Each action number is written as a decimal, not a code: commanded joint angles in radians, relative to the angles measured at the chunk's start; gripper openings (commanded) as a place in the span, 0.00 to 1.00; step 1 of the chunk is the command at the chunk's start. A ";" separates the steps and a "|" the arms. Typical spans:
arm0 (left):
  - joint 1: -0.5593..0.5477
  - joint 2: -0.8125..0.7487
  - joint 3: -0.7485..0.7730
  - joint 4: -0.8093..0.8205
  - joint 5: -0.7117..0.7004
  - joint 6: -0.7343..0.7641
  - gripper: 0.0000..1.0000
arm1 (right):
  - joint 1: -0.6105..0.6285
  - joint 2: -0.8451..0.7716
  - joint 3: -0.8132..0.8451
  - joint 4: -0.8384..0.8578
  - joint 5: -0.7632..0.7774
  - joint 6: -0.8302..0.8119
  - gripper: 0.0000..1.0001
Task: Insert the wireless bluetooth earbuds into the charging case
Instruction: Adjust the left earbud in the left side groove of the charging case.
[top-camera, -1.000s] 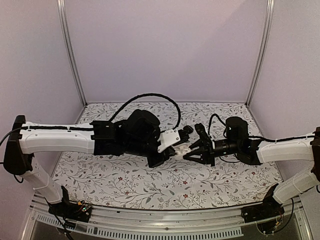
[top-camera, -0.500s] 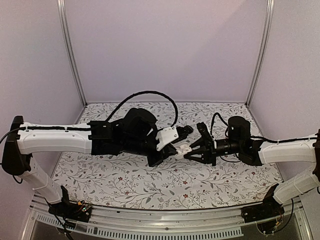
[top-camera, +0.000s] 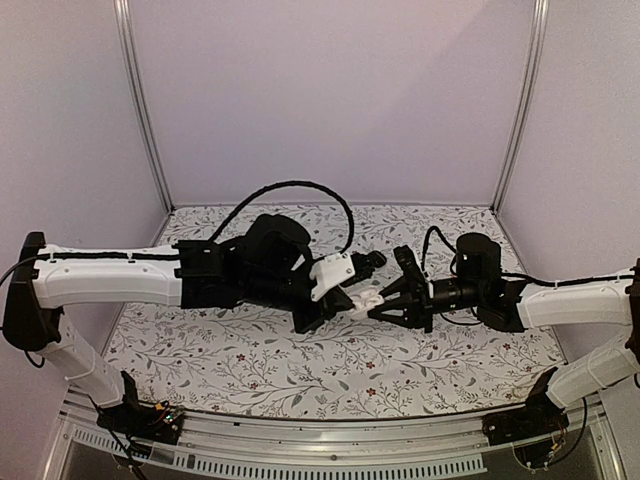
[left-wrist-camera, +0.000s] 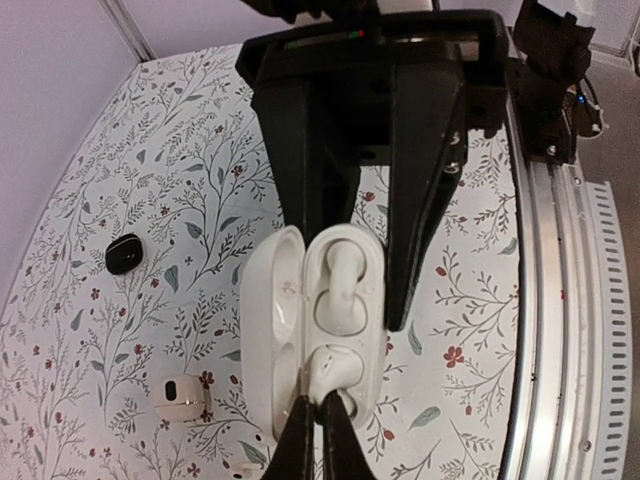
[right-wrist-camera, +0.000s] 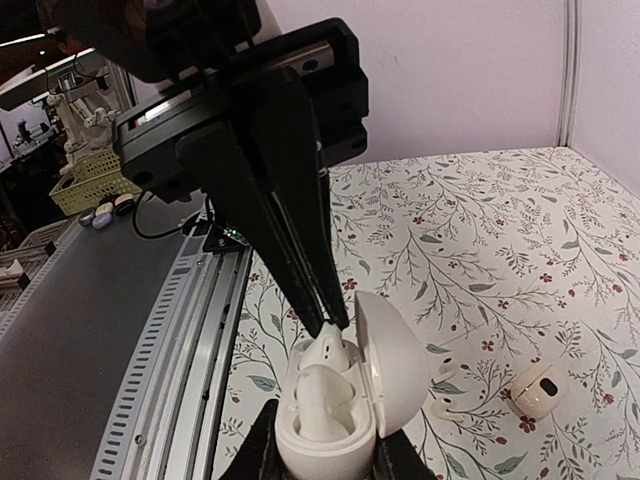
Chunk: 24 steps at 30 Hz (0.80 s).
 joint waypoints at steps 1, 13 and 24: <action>-0.006 0.008 0.049 -0.065 -0.051 0.033 0.00 | 0.013 0.005 0.029 0.020 0.006 -0.006 0.00; -0.040 0.077 0.112 -0.141 -0.149 0.071 0.00 | 0.013 0.034 0.063 -0.029 0.030 -0.016 0.00; -0.089 0.105 0.131 -0.137 -0.235 0.095 0.00 | 0.017 0.059 0.089 -0.057 0.057 -0.012 0.00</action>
